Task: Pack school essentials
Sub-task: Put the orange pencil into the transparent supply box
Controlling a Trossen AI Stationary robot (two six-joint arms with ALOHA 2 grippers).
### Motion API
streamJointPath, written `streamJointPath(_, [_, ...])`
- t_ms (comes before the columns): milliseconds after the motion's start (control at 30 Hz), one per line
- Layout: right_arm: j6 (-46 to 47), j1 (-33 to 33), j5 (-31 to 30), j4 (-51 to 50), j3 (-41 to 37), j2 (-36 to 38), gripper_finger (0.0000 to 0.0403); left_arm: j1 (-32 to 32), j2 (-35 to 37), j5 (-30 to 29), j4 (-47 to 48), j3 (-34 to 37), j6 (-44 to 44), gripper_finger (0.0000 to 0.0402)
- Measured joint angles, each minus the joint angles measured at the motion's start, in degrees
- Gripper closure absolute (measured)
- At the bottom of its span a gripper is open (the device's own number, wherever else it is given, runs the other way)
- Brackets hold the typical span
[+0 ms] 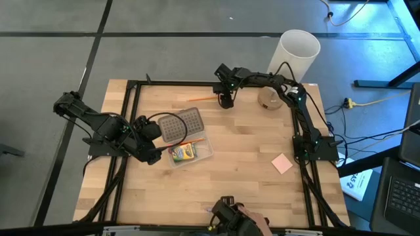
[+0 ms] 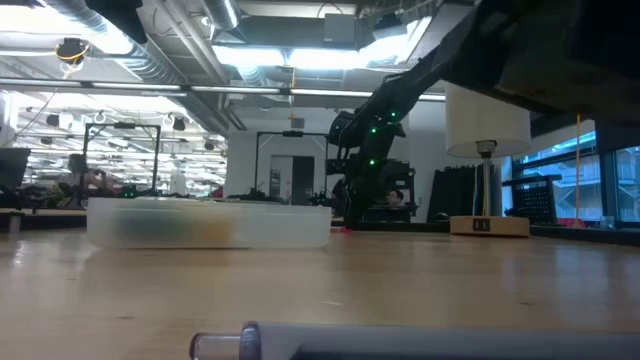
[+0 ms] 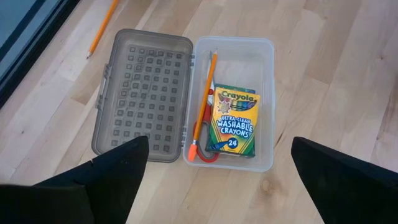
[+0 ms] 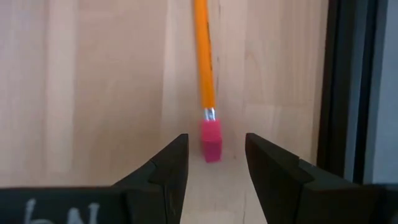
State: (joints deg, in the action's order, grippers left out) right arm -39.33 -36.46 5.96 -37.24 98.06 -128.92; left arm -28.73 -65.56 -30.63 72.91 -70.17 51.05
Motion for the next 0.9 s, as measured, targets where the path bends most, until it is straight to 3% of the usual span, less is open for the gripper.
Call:
streamJointPath(167, [0.0,-0.4,3.0,-0.3,0.0,0.0,0.0242,0.0,0.0,0.0,0.0,0.0,0.0,0.0013])
streamJointPath(700, [0.2,0.1,3.1,-0.2,0.3,-2.1,0.0242,0.0,0.0,0.0,0.0,0.0,-0.1,0.0013])
streamJointPath(900, [0.2,0.3,3.1,-0.9,0.2,-2.3,0.0289,0.0,0.0,0.0,0.0,0.0,-0.1,0.0013])
